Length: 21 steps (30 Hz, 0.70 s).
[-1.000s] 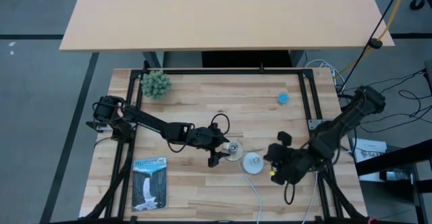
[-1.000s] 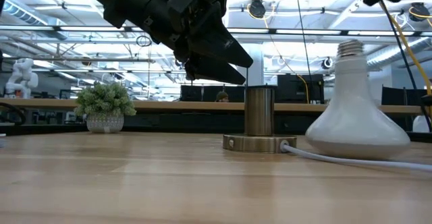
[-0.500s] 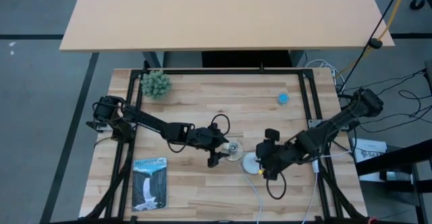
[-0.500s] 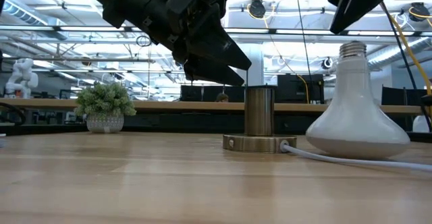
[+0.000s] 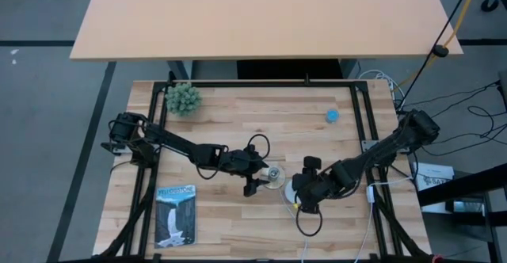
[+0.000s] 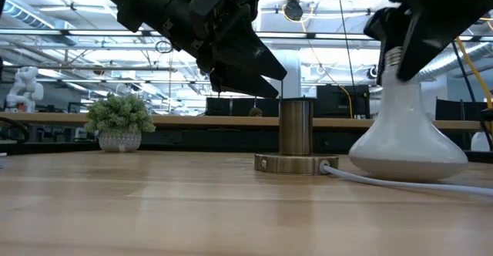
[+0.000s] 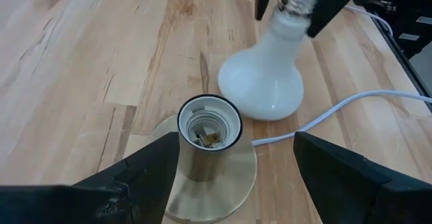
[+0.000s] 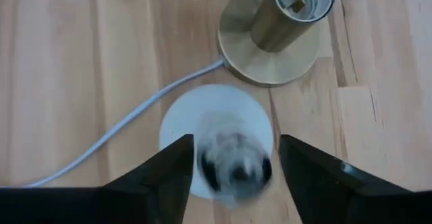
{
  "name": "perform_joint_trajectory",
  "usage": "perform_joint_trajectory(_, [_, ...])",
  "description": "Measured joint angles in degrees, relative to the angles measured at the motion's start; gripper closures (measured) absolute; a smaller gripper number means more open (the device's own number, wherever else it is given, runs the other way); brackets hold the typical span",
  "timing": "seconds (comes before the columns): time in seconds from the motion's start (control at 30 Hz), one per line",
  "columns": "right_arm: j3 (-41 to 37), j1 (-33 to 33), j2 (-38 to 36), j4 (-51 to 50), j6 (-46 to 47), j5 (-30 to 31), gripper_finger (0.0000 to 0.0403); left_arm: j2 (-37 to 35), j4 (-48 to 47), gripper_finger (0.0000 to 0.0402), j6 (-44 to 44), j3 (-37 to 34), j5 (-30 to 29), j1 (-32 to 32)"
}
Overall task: Screw lightbulb
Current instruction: Insert the lightbulb into the desk lamp
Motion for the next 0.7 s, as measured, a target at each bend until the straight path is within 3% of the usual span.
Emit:
perform_joint_trajectory(0.23, [0.02, -0.66, 0.49, 0.31, -0.3, -0.05, 0.0276, 0.01, -0.01, 0.0106, -0.01, 0.0, -0.02, 0.0])
perform_joint_trajectory(0.6, [0.02, -0.49, -4.54, -1.13, 0.87, 0.3, 0.0277, 0.02, -0.02, 0.0106, -0.04, 0.0, -0.02, 0.02])
perform_joint_trajectory(0.7, [0.02, 0.71, -8.79, -4.42, 3.71, 3.77, 0.0277, 0.02, -0.02, 0.0106, -0.42, 0.0, -0.02, 0.0])
